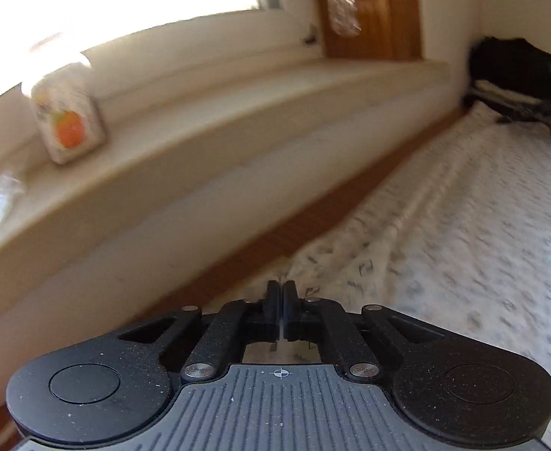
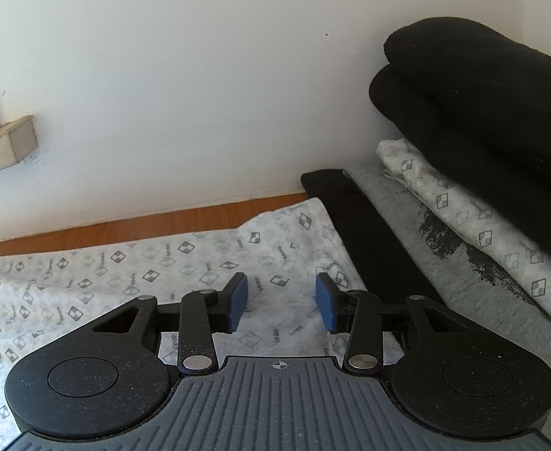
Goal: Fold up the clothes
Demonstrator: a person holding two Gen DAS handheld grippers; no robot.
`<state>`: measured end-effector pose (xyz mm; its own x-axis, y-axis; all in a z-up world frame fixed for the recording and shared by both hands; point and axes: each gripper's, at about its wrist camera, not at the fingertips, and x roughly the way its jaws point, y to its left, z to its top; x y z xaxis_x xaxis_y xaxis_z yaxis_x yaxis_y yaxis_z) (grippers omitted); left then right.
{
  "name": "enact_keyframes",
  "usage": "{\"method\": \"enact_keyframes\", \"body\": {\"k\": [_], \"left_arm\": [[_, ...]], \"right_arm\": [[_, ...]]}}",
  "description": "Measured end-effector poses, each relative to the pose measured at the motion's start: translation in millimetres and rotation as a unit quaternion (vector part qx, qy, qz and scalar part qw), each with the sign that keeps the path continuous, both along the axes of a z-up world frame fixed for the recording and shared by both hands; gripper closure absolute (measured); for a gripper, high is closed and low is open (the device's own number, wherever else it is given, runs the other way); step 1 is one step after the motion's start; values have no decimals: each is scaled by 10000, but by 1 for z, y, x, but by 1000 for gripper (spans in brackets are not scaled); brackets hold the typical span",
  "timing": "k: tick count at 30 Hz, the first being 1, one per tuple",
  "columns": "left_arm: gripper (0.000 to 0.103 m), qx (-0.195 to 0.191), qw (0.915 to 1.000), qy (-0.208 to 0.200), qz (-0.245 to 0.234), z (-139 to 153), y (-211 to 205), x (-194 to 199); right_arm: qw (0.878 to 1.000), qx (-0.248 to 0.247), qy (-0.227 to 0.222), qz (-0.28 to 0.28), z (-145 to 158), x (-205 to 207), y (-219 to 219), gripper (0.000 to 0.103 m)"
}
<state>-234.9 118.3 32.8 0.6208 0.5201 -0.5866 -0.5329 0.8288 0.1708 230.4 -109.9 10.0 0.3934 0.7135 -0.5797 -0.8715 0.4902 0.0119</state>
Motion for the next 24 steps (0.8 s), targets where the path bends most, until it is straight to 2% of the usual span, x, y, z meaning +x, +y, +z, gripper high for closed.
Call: {"method": "enact_keyframes", "body": {"k": [3, 7, 8, 9, 10, 11, 12, 15, 17, 19, 21, 24], "left_arm": [[102, 113, 9996, -63, 252, 3, 5, -4], [100, 288, 9987, 134, 402, -3, 6, 2], [96, 247, 9987, 137, 415, -2, 6, 2], [85, 186, 9988, 131, 431, 0, 6, 2], [78, 125, 9990, 98, 416, 3, 4, 1], [67, 81, 9994, 12, 332, 6, 2, 1], [57, 40, 9997, -60, 220, 10, -2, 2], [44, -41, 9996, -228, -139, 18, -16, 12], [42, -83, 9989, -241, -386, 20, -27, 22], [38, -132, 9978, -282, -578, 19, -35, 29], [37, -380, 9956, -370, -769, 15, -38, 31], [37, -654, 9930, -353, -921, 4, -39, 36]], "right_arm": [[9995, 42, 75, 290, 0, -2, 1, 61], [9984, 157, 162, 525, 3, -7, -3, 62], [9980, 219, 155, 579, 4, -9, -6, 63], [9972, 298, 134, 669, 6, -11, -8, 65], [9964, 344, 145, 763, 8, -12, -9, 76], [9959, 324, 187, 820, 8, -11, -8, 83], [9963, 263, 176, 798, 8, -10, -5, 83], [9972, 94, 125, 730, 8, -5, 11, 83], [9971, -15, 277, 714, 9, 2, 26, 83], [9974, -137, 209, 676, 8, 8, 42, 83], [9984, -225, -3, 514, 7, 14, 55, 83], [9994, -228, -66, 262, 8, 19, 61, 83]]}}
